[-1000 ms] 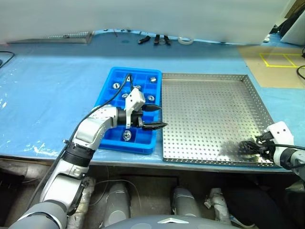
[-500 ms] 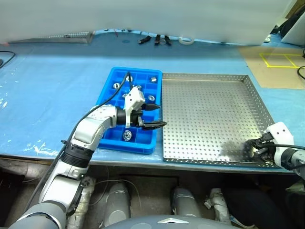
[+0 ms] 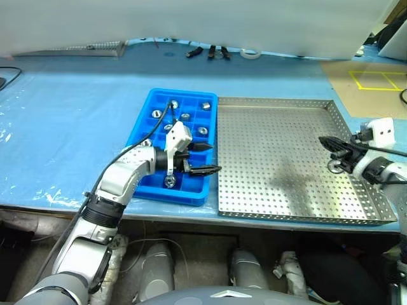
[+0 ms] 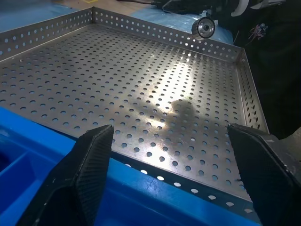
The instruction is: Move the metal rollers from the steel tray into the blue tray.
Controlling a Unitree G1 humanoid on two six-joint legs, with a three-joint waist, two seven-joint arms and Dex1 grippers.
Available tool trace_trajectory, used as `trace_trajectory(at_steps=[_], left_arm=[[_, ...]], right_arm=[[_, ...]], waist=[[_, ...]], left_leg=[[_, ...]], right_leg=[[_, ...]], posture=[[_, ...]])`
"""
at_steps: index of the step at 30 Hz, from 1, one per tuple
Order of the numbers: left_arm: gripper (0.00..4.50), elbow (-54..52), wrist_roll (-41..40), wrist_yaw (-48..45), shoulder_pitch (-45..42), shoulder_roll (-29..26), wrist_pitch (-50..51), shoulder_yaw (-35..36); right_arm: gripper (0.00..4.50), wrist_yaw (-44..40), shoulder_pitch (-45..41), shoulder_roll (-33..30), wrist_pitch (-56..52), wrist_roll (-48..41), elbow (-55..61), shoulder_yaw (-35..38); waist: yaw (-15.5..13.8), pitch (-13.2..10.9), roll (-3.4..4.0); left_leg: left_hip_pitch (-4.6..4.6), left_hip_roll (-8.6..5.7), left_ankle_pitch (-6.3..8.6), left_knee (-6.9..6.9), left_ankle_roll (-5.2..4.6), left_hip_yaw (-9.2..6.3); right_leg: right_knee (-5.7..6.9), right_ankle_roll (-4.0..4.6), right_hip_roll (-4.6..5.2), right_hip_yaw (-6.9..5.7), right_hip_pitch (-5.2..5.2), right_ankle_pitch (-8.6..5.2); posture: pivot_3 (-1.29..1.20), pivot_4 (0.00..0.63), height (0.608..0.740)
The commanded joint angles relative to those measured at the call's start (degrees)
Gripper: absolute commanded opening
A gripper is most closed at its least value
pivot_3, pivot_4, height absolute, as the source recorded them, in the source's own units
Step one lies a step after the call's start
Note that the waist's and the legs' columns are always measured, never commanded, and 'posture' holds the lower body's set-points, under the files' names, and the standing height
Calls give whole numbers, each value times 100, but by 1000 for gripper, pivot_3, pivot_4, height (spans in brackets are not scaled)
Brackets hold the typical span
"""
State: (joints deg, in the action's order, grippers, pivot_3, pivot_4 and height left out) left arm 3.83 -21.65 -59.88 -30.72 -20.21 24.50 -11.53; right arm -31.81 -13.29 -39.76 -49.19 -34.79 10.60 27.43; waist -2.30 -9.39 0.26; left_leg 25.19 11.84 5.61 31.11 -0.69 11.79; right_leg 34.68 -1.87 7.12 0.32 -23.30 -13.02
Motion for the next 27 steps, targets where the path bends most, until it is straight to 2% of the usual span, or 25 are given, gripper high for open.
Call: trace_trajectory(at_steps=[1, 4, 7, 10, 14, 17, 19, 20, 21, 23, 27], left_arm=[[4052, 260, -34, 178, -235, 292, -249, 168], [4052, 600, -156, 198, -505, 773, -414, 207], [4052, 988, -276, 223, -924, 1254, -341, 279], [4052, 1209, -252, 145, -1232, 1485, -304, 195], [4052, 1183, -196, 65, -1328, 1494, -265, 119], [4052, 957, -190, 12, -1193, 1309, -143, 102], [4052, 777, -236, -36, -1077, 1147, -53, 115], [4052, 715, -248, -42, -1033, 1072, -28, 125], [4052, 686, -240, -49, -1000, 984, -27, 143], [4052, 690, -226, -20, -983, 830, -35, 230], [4052, 762, -273, 172, -1088, 743, 8, 437]], right_arm=[[30, 612, -628, 360, -953, -1260, 850, 402], [30, 1565, -1283, 1146, -1391, -2551, 1115, 547], [30, 2114, -1501, 1465, -1490, -2839, 1367, 300], [30, 2392, -1567, 1502, -1494, -3111, 1473, 143], [30, 2344, -1398, 1128, -1407, -3041, 1615, -34], [30, 1529, -687, 48, -985, -2083, 1798, -370], [30, 948, -315, -475, -688, -1777, 1725, -407], [415, 733, -190, -643, -567, -1658, 1650, -422], [605, 506, -94, -772, -413, -1509, 1569, -495], [1281, 307, -31, -870, 72, -897, 1343, -971], [2580, 428, -360, -381, 663, 93, 685, -2058]], waist=[[-6, -1, 4], [-13, -1, 4], [-104, -1, 3], [-146, -1, 3], [-152, -1, 3], [-191, -3, 1], [-184, -3, 0], [-174, -3, 0], [-161, -3, 0], [-122, -3, 0], [-8, -4, -3]], left_leg=[[0, -1, 0, 1, 0, 1], [-2, 1, -2, 2, 4, 1], [2, 0, -6, -2, 9, 1], [6, -3, -6, -7, 11, 2], [8, 0, -10, -22, 17, 4], [12, -2, -10, -28, 18, 3], [13, -5, -9, -31, 17, 3], [13, -6, -8, -33, 17, 3], [13, -6, -8, -32, 15, 2], [10, -4, -7, -32, 15, 2], [7, 0, -10, -22, 18, 0]], right_leg=[[2, 0, 2, 1, -1, 0], [7, 1, 0, 0, 0, 0], [6, 1, 3, -5, -2, 0], [0, 0, 3, -3, -4, 0], [-1, -6, 0, -3, -17, -3], [-7, -15, 2, -7, -15, -9], [-14, -21, 4, -7, -12, -12], [-16, -23, 5, -6, -11, -13], [-17, -23, 5, -6, -12, -13], [-16, -23, 3, -5, -12, -13], [-2, -22, 0, -7, -12, -13]], posture=[[-215, 150, 740], [-207, 150, 740], [-209, 150, 740], [-224, 150, 740], [-244, 150, 740], [-254, 150, 740], [-261, 150, 740], [-261, 150, 740], [-263, 150, 740], [-268, 150, 740], [-246, 150, 740]])
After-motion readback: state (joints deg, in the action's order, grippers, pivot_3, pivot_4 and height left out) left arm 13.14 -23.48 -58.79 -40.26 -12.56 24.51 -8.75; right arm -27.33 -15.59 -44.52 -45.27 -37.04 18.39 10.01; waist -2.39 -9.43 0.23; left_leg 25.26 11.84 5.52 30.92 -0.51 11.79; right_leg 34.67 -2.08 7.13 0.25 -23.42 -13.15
